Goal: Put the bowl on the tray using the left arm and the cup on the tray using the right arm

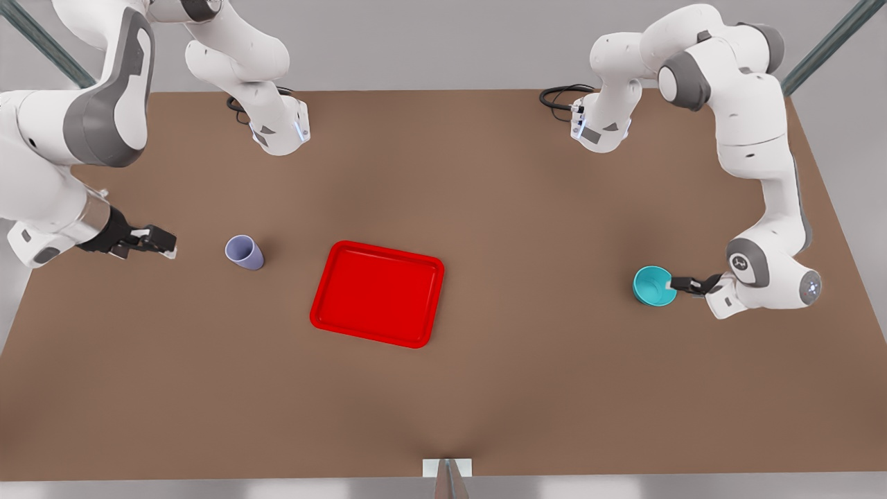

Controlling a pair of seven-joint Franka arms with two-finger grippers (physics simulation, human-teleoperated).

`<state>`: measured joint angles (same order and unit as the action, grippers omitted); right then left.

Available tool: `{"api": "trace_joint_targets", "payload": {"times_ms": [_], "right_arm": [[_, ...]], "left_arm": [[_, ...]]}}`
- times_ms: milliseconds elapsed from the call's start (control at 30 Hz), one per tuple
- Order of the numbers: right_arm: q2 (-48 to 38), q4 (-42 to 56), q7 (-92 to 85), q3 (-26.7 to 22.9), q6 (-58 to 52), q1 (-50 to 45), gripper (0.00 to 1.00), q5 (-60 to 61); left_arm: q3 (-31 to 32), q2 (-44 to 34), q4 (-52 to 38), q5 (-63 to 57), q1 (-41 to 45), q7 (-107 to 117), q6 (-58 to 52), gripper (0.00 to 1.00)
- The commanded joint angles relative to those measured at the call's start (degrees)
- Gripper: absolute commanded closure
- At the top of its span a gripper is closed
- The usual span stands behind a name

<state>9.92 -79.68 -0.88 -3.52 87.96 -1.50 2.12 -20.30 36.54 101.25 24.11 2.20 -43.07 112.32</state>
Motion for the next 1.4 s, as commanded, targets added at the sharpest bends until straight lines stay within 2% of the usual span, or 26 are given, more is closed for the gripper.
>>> {"api": "trace_joint_targets", "payload": {"times_ms": [0,33,67,100,233,333,500,767,833,900,1000,1033,1100,1167,1267,1367], "right_arm": [[0.02,-0.12,0.0,0.0,0.02,-0.25,0.0,-0.01],[0.1,-0.03,0.0,0.0,0.02,-0.17,0.0,-0.01],[0.19,-0.12,0.0,0.09,0.02,-0.17,0.0,-0.01],[0.63,-0.12,0.0,0.0,0.11,-0.17,0.0,-0.01],[1.6,-0.12,-0.71,0.0,0.02,0.45,0.0,0.69],[2.56,0.32,-0.09,0.0,0.2,-0.08,0.0,0.17],[3.44,0.4,-0.53,0.0,0.99,0.01,0.0,0.26],[3.53,0.49,-0.62,-0.08,2.48,0.54,0.0,0.52],[3.62,1.2,-0.71,-0.17,2.92,0.54,0.0,0.25],[3.53,1.2,-2.02,-0.26,2.92,0.63,0.0,0.25],[3.44,1.37,-2.03,-0.35,2.83,0.63,0.0,0.34],[3.44,1.37,-2.03,-0.35,2.75,0.63,0.0,0.25],[3.44,1.37,-2.03,-0.35,2.66,0.63,0.0,0.17],[3.44,1.37,-2.11,-0.35,2.66,0.63,0.0,0.17],[3.44,1.37,-2.03,-0.35,2.83,0.63,0.0,0.08],[3.44,1.37,-2.03,-0.35,2.83,0.54,0.0,0.17]], "left_arm": [[0.0,0.2,-0.09,1.29,0.0,0.0,0.01,0.05],[0.0,0.47,-0.09,1.29,0.08,0.0,0.01,0.29],[0.0,0.55,-0.09,1.29,0.08,0.0,-0.08,0.44],[0.09,0.55,-0.09,1.29,0.17,-0.08,-0.17,0.49],[0.26,1.43,-0.44,1.29,0.26,-0.08,-0.17,0.6],[0.35,2.05,-0.53,1.38,0.26,-0.08,-0.17,0.64],[0.44,2.75,-1.06,1.38,0.26,0.09,-0.61,0.75],[0.62,2.23,-1.41,3.49,0.87,0.97,-2.63,0.79],[3.95,0.12,-2.9,3.58,1.14,7.36,-4.56,0.79],[6.24,-1.38,-6.85,4.19,6.85,20.46,-5.96,0.79],[17.4,-1.64,-12.48,4.72,9.58,42.79,-6.67,0.79],[19.07,-0.5,-15.11,4.72,12.21,49.56,-6.5,0.79],[19.07,1.96,-19.6,6.47,19.33,61.26,-4.92,0.79],[19.16,3.01,-19.86,7.53,25.65,70.92,1.41,0.79],[19.16,7.67,-27.51,8.68,31.46,81.83,2.9,0.79],[19.77,8.02,-27.51,9.03,34.89,86.49,6.42,0.79]]}}
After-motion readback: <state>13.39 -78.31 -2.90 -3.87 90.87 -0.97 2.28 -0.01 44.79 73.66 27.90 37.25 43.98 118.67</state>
